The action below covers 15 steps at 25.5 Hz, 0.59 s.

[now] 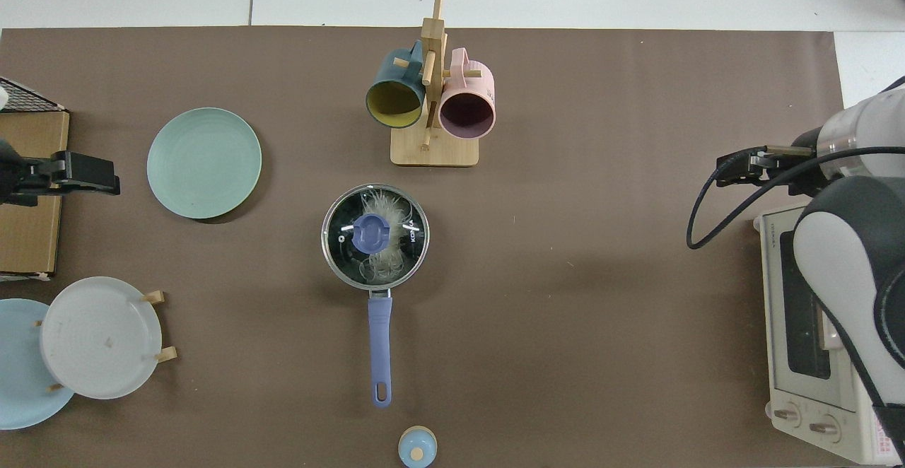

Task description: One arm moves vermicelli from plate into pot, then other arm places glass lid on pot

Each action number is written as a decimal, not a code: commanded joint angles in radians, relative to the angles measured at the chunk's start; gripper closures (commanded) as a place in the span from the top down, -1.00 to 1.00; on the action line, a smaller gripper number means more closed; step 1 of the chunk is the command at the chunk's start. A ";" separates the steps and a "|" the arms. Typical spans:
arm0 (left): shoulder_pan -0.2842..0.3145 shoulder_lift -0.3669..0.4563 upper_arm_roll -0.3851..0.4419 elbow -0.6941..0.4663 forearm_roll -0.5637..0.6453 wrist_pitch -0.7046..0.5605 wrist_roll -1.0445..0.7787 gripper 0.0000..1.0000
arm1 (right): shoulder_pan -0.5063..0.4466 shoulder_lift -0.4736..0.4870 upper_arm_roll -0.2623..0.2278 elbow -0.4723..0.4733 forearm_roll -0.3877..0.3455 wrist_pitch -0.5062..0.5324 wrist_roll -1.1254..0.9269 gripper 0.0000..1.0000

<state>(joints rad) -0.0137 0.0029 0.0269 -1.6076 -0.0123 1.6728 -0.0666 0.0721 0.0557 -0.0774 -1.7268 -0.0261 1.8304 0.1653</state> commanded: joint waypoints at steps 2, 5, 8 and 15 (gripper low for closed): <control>-0.014 -0.012 0.013 0.002 -0.005 -0.019 0.011 1.00 | -0.037 -0.020 0.015 -0.020 0.011 0.013 -0.041 0.99; -0.014 -0.011 0.013 0.002 -0.005 -0.019 0.011 1.00 | -0.038 -0.022 0.016 -0.019 0.011 0.012 -0.044 1.00; -0.014 -0.011 0.013 0.000 -0.005 -0.019 0.011 1.00 | -0.038 -0.022 0.016 -0.019 0.011 0.012 -0.043 1.00; -0.014 -0.011 0.013 0.002 -0.005 -0.019 0.011 1.00 | -0.049 -0.005 0.015 0.021 0.095 0.012 -0.036 1.00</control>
<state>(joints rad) -0.0137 0.0028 0.0269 -1.6076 -0.0123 1.6727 -0.0665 0.0545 0.0518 -0.0758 -1.7204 -0.0054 1.8304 0.1628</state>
